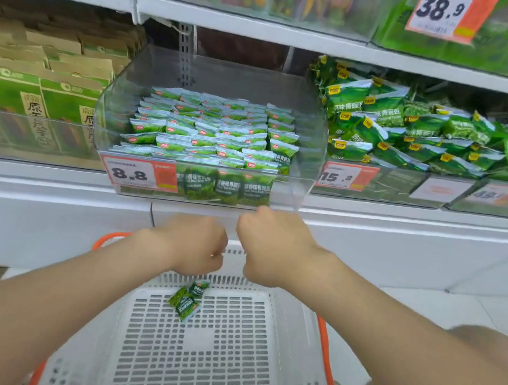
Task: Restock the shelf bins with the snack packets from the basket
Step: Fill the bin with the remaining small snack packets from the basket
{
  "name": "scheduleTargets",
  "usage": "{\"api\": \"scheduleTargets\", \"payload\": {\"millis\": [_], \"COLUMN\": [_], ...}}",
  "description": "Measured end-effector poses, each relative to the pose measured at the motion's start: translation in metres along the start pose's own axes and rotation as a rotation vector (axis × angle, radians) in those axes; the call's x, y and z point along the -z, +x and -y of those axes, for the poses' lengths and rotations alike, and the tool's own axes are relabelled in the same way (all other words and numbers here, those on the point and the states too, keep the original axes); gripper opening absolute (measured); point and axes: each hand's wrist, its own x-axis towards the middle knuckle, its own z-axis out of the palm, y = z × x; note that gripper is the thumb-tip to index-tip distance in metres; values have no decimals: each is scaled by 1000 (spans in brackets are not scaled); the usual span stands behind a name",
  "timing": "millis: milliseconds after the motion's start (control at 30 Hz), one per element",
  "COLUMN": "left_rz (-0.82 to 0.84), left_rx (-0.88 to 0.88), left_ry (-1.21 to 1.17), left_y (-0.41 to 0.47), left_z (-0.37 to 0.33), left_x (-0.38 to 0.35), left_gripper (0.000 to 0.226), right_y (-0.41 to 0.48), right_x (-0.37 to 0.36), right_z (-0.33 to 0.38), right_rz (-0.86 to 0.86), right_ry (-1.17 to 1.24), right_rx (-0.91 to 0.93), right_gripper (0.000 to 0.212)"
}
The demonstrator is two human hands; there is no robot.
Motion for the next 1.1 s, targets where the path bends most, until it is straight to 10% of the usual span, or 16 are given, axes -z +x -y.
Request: {"api": "scheduleTargets", "payload": {"millis": [233,400,900,1100], "left_rz": [406,301,238,109], "left_rx": [89,294,303,311], "left_ry": [9,-96,110,-372], "left_y": [34,48,87,86], "left_z": [10,15,14,19], "left_x": [-97,-167,-225,-211], "left_gripper": [29,22,30,22], "right_y": [2,14,44,45], "right_x": [-23,-40,-61,-51], "right_z": [14,3,-3,-9], "right_rz": [103,258,466,494], "right_ry": [-78,-62,47,-5], "right_rx": [120,75,175,147], "right_gripper": [42,6,10,21]}}
